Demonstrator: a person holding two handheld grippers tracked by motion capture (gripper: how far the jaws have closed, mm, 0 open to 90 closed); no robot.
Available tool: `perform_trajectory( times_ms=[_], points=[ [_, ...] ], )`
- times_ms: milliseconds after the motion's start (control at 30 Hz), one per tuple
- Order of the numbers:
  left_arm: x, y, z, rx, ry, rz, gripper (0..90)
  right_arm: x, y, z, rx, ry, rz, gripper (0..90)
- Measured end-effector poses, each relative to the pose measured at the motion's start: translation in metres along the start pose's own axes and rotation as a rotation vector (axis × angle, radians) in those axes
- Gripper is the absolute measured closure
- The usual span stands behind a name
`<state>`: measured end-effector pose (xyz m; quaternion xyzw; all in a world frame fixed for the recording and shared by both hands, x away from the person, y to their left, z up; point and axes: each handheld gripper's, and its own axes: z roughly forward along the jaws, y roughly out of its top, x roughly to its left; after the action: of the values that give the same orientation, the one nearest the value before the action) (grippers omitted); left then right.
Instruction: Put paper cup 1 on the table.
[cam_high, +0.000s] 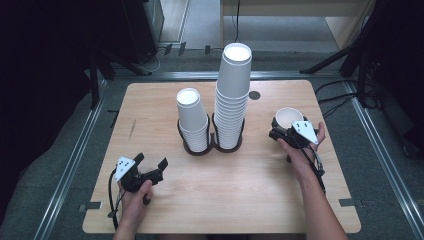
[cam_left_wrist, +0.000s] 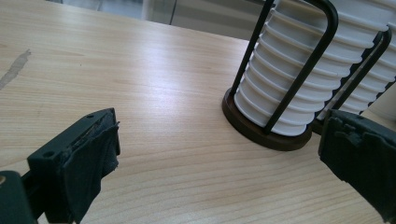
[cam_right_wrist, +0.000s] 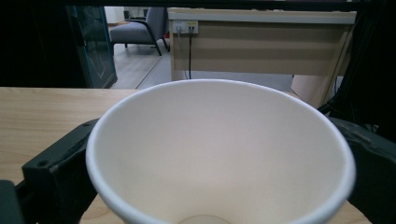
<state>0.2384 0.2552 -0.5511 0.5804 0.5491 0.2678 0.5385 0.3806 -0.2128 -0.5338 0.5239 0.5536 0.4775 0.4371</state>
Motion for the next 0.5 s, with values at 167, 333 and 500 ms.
perform_trajectory(
  times_ms=[167, 333, 500],
  points=[
    [0.0, 0.0, 0.0, 0.001, 0.001, 0.006, 0.0, -0.002, 0.0, -0.007, 0.002, 0.016, -0.002, 0.0],
    [-0.001, 0.0, 0.0, 0.002, 0.002, 0.008, 0.0, -0.002, -0.001, -0.014, -0.006, 0.031, -0.022, 0.0],
    [-0.001, 0.0, 0.0, 0.001, 0.002, 0.008, 0.0, -0.004, -0.002, -0.021, -0.003, 0.044, 0.0, 0.0]
  ],
)
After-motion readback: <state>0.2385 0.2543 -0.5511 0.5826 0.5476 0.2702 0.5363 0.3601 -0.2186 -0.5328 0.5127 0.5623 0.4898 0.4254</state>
